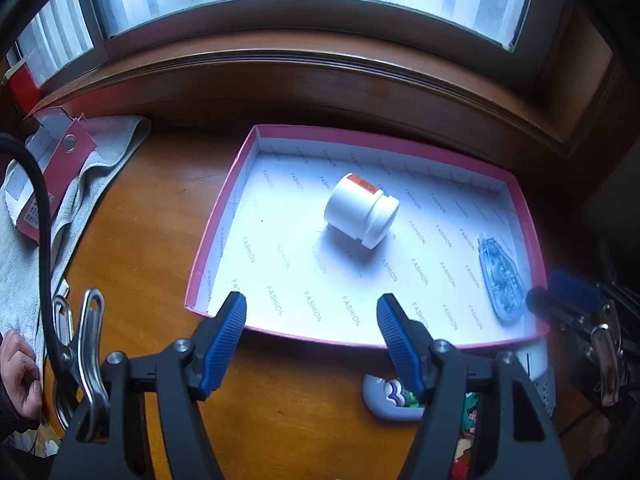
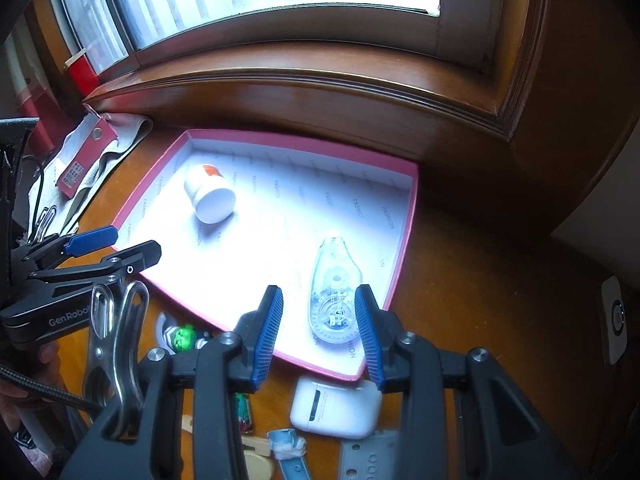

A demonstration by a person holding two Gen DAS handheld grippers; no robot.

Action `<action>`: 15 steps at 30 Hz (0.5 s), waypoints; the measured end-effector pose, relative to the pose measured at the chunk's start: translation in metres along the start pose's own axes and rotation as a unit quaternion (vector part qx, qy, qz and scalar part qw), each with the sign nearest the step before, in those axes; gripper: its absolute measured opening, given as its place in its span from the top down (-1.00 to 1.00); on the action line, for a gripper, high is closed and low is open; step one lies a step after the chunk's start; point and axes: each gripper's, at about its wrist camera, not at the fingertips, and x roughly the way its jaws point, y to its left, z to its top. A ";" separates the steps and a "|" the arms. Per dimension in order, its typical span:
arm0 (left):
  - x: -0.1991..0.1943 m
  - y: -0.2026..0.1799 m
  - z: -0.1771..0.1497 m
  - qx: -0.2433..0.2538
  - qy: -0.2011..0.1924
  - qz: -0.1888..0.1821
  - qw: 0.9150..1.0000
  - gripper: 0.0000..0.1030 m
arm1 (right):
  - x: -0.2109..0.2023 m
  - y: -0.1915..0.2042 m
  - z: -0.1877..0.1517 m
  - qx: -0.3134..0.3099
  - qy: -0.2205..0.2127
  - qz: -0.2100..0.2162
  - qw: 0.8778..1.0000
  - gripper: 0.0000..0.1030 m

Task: Organize rigid objects
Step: 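Open both grippers to release the items in the tray and withdraw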

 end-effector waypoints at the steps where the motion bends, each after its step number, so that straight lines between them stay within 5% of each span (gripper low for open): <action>1: -0.003 0.000 -0.002 -0.001 -0.001 0.000 1.000 -0.38 | -0.002 0.000 -0.002 0.000 -0.001 0.000 1.000 0.26; 15: -0.028 0.013 -0.031 -0.005 -0.006 0.003 1.000 -0.38 | -0.028 0.011 -0.029 -0.008 -0.010 -0.003 1.000 0.25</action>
